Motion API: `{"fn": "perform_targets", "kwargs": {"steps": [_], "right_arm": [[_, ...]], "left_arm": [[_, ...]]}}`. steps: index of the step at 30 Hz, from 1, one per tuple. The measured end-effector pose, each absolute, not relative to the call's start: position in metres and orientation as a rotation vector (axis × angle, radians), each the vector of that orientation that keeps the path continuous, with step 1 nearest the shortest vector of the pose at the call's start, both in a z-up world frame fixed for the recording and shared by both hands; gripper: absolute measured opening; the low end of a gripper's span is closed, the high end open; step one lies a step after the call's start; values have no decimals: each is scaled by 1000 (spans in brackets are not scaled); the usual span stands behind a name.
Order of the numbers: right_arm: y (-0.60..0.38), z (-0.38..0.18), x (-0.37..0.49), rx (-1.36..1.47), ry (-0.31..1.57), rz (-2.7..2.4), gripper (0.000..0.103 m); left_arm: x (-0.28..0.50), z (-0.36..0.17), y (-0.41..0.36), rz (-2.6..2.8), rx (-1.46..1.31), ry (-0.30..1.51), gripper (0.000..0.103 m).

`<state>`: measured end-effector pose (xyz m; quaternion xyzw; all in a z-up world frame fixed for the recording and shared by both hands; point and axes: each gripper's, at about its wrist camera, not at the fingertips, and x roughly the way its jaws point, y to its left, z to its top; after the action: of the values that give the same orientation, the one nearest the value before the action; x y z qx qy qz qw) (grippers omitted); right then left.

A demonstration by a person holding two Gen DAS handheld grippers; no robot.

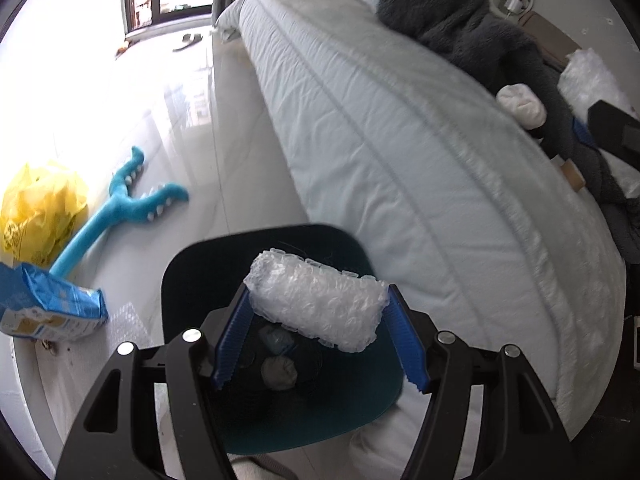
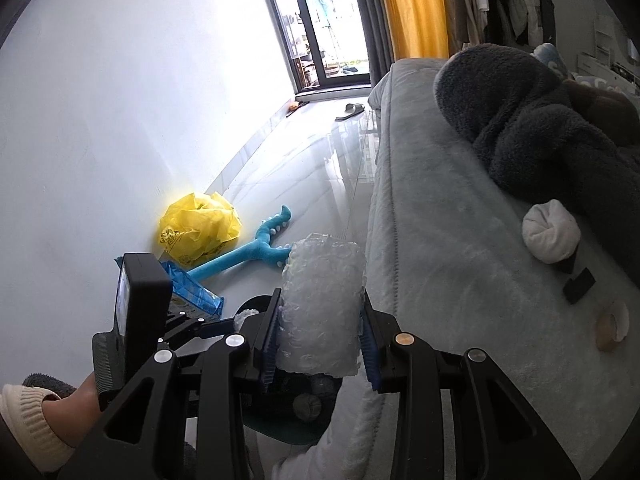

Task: Collect trash
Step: 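Carry both bubble wrap rolls with both tools over the black bin, then open the left tool to drop its bubble wrap roll into the bin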

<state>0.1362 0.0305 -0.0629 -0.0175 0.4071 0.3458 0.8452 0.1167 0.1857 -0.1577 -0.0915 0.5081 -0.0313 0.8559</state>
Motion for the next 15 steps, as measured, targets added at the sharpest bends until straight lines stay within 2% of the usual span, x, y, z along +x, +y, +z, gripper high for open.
{"fn": "perform_targets", "kwargs": {"steps": [8, 10, 12, 15], "right_arm": [[76, -87, 139, -72, 934, 763, 35], [86, -93, 140, -86, 953, 768, 35], [96, -104, 142, -105, 981, 770, 35], [111, -121, 142, -131, 1025, 767, 35]], "left_arm": [[109, -185, 219, -48, -255, 1177, 70], [107, -186, 227, -50, -273, 1179, 75], [104, -184, 234, -51, -284, 1171, 84], [100, -177, 246, -50, -294, 1143, 86]]}}
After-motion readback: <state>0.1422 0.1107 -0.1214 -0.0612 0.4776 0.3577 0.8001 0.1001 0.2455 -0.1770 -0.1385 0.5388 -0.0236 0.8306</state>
